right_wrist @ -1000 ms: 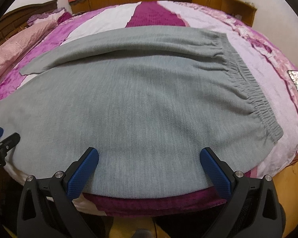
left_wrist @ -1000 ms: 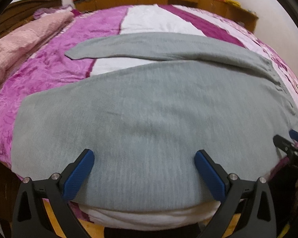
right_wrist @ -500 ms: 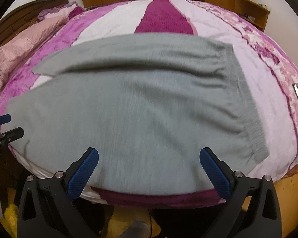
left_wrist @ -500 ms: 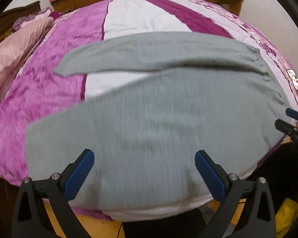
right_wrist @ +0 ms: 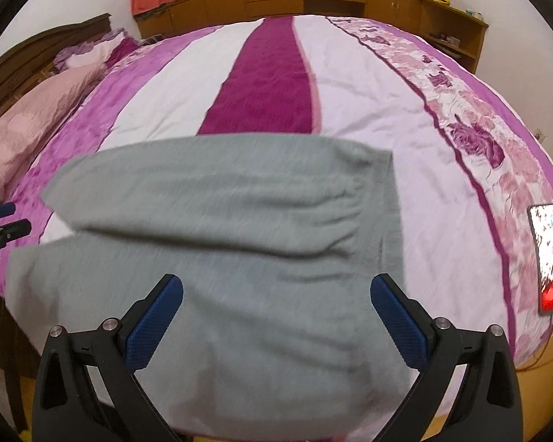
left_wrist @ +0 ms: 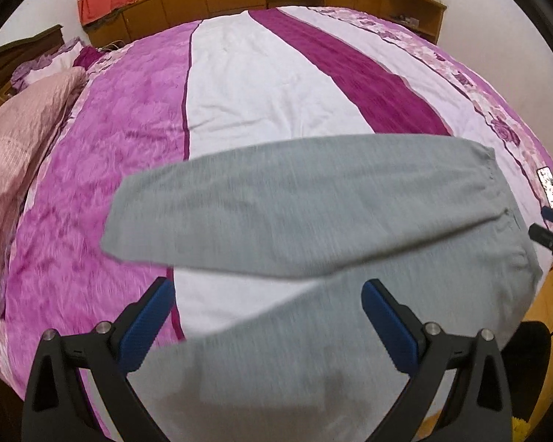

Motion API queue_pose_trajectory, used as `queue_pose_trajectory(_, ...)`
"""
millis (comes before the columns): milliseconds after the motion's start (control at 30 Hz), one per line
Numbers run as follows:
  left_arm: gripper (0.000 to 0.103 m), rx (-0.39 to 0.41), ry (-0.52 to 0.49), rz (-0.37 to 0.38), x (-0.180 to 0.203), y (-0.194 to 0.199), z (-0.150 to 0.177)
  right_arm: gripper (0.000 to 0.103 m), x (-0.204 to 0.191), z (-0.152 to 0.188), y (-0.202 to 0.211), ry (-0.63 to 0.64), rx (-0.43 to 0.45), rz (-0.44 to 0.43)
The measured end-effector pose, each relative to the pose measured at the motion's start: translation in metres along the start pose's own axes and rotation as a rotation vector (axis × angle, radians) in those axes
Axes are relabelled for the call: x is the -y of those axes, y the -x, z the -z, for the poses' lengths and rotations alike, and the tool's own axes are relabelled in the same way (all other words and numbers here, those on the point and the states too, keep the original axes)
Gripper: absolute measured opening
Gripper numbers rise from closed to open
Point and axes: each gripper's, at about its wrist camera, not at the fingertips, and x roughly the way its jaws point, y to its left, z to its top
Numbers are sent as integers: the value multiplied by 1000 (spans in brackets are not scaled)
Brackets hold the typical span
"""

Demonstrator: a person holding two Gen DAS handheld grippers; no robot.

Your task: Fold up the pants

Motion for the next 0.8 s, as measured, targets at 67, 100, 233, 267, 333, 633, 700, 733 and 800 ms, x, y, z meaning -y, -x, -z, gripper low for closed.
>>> queue_pose_trajectory(67,103,-5,-6,11,-4,-9,-13,99,8,-13,-6,-1,-8,10)
queue_pose_trajectory(100,103,-11,-6,18,-8,-15,-20,99,9,-17,-9,1,-10,16)
queue_pose_trajectory(233,103,-44,8,42,-20,-38,-41,99,22,-41,-21,4,-24,39)
queue_pose_trajectory(267,103,-54,15,41,-23,-45,-47,99,25,-49,-26,5,-27,40)
queue_pose_trajectory(333,103,-63,22,25,-28,-58,-54,99,29,-59,-33,8,-35,47)
queue_pose_trajectory(633,103,-109,2,24,-47,-119,-89,99,43,-91,-81,24,-99,58)
queue_pose_trajectory(700,103,-108,-16,28,-47,-129,-94,99,47,-97,-92,32,-111,66)
queue_pose_trajectory(733,103,-115,-24,34,-47,-134,-97,99,49,-100,-97,35,-117,71)
queue_pose_trajectory(800,103,-157,-29,49,-48,-149,-103,99,53,-105,-110,45,-139,77)
